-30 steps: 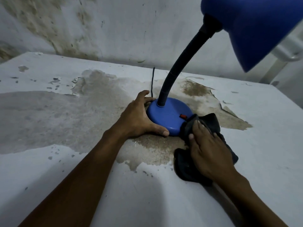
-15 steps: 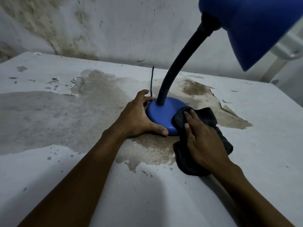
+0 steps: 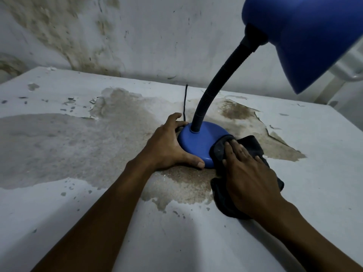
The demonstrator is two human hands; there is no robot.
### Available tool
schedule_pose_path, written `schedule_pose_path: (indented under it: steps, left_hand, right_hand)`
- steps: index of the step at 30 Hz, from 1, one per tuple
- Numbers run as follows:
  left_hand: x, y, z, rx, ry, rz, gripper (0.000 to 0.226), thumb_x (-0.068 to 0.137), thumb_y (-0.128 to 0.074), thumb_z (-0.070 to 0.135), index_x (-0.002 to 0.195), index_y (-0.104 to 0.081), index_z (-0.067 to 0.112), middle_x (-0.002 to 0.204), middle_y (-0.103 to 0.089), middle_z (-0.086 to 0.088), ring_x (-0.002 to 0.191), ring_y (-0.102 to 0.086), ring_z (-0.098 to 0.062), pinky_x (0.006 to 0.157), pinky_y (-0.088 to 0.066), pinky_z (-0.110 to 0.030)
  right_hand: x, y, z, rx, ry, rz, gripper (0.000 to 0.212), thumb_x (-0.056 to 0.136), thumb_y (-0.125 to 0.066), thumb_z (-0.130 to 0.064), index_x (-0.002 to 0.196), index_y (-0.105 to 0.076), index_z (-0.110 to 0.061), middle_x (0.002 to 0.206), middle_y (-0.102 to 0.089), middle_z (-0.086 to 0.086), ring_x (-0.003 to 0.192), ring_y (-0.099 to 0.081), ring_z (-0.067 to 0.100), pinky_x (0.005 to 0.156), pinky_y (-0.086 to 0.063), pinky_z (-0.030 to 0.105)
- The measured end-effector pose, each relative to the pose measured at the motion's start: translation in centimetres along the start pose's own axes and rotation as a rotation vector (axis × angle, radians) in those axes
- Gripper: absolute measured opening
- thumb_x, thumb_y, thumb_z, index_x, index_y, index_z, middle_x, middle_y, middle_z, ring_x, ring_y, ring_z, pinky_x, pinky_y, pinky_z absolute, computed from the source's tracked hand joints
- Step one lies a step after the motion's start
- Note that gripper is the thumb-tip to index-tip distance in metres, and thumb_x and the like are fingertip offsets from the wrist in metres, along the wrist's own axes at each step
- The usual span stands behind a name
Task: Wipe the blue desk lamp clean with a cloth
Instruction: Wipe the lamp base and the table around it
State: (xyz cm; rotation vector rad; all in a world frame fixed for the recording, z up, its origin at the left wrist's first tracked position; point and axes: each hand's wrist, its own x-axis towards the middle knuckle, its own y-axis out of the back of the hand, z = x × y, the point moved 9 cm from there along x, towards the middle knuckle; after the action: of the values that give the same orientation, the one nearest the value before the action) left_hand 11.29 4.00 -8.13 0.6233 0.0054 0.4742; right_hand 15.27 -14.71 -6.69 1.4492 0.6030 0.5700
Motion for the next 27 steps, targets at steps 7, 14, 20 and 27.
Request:
schedule_pose_path:
  steps: [7,14,20,27]
  left_hand:
    - [-0.4,0.1,0.2,-0.006,0.009,0.000,0.152,0.021,-0.090,0.066,0.151,-0.020,0.029,0.146,-0.048,0.011,0.130,-0.047,-0.009,0.098,-0.037,-0.025]
    - [-0.3,0.1,0.2,-0.018,0.004,-0.009,0.154,0.020,-0.090,0.066,0.152,-0.020,0.025,0.148,-0.047,0.008,0.132,-0.047,-0.012,0.105,-0.039,-0.029]
    - [-0.1,-0.1,0.2,-0.024,-0.004,-0.015,0.153,0.021,-0.089,0.066,0.152,-0.020,0.027,0.148,-0.047,0.009,0.131,-0.046,-0.012,0.101,-0.037,-0.026]
    - [0.2,-0.1,0.1,-0.025,-0.045,-0.004,0.137,0.035,-0.093,0.053,0.149,-0.023,0.026,0.144,-0.051,0.011,0.126,-0.050,-0.007,0.096,-0.040,-0.018]
  right_hand:
    - [4.1,1.4,2.1,0.450,-0.082,0.086,0.050,0.106,-0.031,-0.028,0.153,-0.031,-0.011,0.155,-0.041,0.013,0.140,-0.040,0.031,0.112,-0.033,0.041]
    - [-0.9,-0.4,1.4,0.283,-0.108,0.063,0.052,0.104,-0.032,-0.021,0.155,-0.025,-0.013,0.156,-0.039,0.008,0.143,-0.036,0.027,0.119,-0.016,0.037]
    - [-1.9,-0.8,1.3,0.379,-0.078,0.085,0.055,0.103,-0.035,-0.014,0.156,-0.020,-0.012,0.165,-0.013,0.003,0.153,-0.011,0.015,0.123,-0.005,0.037]
    - [-2.8,-0.6,-3.7,0.333,0.253,0.057,0.064,0.095,-0.022,-0.035,0.157,-0.009,-0.028,0.162,0.004,-0.016,0.150,0.013,0.002,0.123,0.006,0.030]
